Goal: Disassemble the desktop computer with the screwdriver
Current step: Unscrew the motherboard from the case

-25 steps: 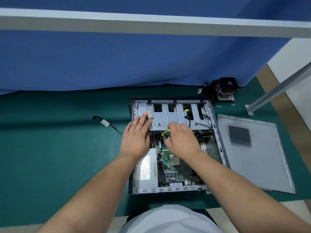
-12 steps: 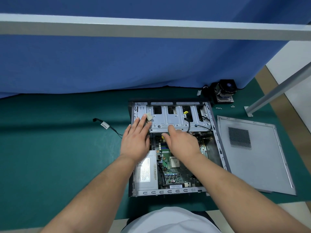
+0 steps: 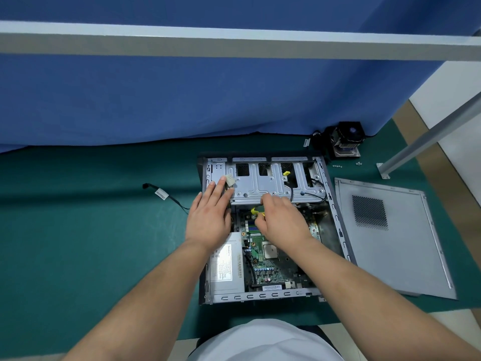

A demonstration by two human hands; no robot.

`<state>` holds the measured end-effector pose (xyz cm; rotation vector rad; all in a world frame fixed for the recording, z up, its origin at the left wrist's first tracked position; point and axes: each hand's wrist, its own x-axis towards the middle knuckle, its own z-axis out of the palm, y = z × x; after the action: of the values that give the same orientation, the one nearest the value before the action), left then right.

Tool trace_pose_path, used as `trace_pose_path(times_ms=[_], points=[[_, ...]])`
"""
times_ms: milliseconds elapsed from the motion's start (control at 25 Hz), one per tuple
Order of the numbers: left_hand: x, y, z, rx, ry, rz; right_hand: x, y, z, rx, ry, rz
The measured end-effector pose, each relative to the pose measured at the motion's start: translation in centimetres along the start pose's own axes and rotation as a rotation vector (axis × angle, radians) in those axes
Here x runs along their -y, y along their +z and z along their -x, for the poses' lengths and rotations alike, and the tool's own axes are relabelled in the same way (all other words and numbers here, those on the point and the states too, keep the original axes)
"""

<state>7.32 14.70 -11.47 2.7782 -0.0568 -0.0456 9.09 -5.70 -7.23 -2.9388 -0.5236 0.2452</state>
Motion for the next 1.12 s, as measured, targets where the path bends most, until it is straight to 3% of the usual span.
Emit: trace_pose_path(times_ms=[120, 240, 400, 600, 1120], points=[[0.0, 0.0, 0.0, -0.006, 0.001, 0.001, 0.0, -0.1, 0.3, 0.039, 0.053, -0.168], [0.0, 0.1, 0.0, -0.004, 0.000, 0.001, 0.0, 0.1, 0.3, 0.034, 0.135, -0.172], [0.1, 0.2, 0.0, -0.006, 0.001, 0.000, -0.5, 0.4, 0.5, 0.011, 0.040, -0.206], [0.2, 0.2, -0.1, -0.011, 0.006, -0.002, 0.1, 0.3, 0.5, -0.029, 0.110, -0.503], [0.2, 0.2, 0.0, -0.003, 0.007, 0.014, -0.7, 1.0, 1.4, -0.033, 0.114, -0.514]])
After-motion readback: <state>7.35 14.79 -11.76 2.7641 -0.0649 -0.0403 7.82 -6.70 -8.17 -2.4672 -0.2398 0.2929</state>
